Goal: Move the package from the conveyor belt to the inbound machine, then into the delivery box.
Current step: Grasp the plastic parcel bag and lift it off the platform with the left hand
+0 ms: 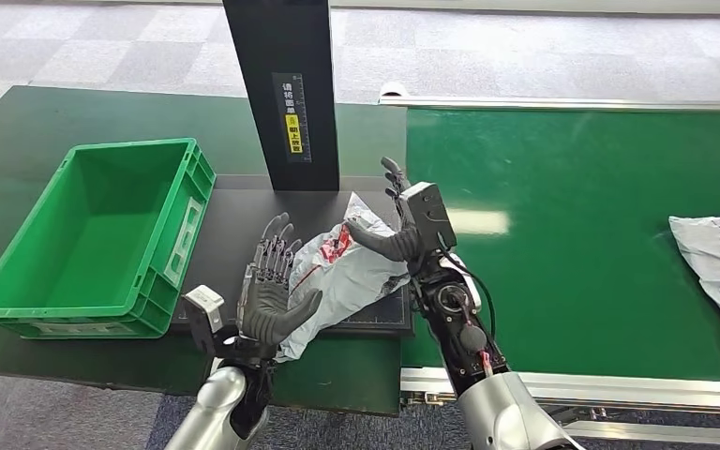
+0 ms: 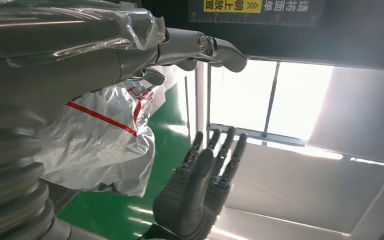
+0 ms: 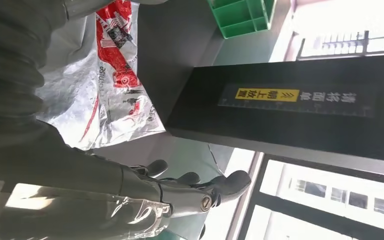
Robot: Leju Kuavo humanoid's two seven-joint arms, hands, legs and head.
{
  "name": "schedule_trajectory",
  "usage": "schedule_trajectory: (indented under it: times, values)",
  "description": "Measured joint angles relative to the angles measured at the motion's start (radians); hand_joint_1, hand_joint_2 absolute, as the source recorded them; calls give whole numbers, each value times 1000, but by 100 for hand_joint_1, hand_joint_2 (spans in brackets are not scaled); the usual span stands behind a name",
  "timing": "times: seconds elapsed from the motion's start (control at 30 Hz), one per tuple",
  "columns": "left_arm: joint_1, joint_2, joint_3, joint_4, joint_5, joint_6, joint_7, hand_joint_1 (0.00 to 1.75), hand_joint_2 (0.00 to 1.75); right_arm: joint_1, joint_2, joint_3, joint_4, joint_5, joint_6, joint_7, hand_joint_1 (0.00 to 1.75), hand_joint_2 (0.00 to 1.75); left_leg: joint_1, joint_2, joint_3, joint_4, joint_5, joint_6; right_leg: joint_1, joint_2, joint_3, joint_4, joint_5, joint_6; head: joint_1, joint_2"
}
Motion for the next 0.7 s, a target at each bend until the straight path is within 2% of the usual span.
schedule_trajectory:
  times: [0.2,0.37,0.47,0.57,0.7]
  values:
    - [-3,7,-31,25,-289,50,91,0,175,85,-10,-31,-133,-21,-38,-18,0,175,0,-1,0,0,0,0,0,-1,0,-1,0,0,0,0]
    - [-17,11,-69,94,-784,320,284,0,175,238,-18,-68,-334,-37,-14,-42,0,175,0,0,0,0,-1,0,0,-1,0,-1,0,0,0,0]
    - [-21,11,-72,125,-984,383,373,0,175,314,-25,-76,-420,-32,34,-51,0,175,0,0,0,0,-1,0,0,0,-1,-1,0,0,0,0]
    - [-21,11,-72,142,-1090,391,420,0,175,364,-31,-81,-468,-31,64,-56,0,175,0,0,0,0,-1,0,0,0,0,-1,0,0,0,0]
    - [-21,11,-72,155,-1113,394,428,0,175,394,-37,-91,-499,-32,72,-58,0,175,0,0,0,0,-1,0,0,0,0,-1,0,0,0,0]
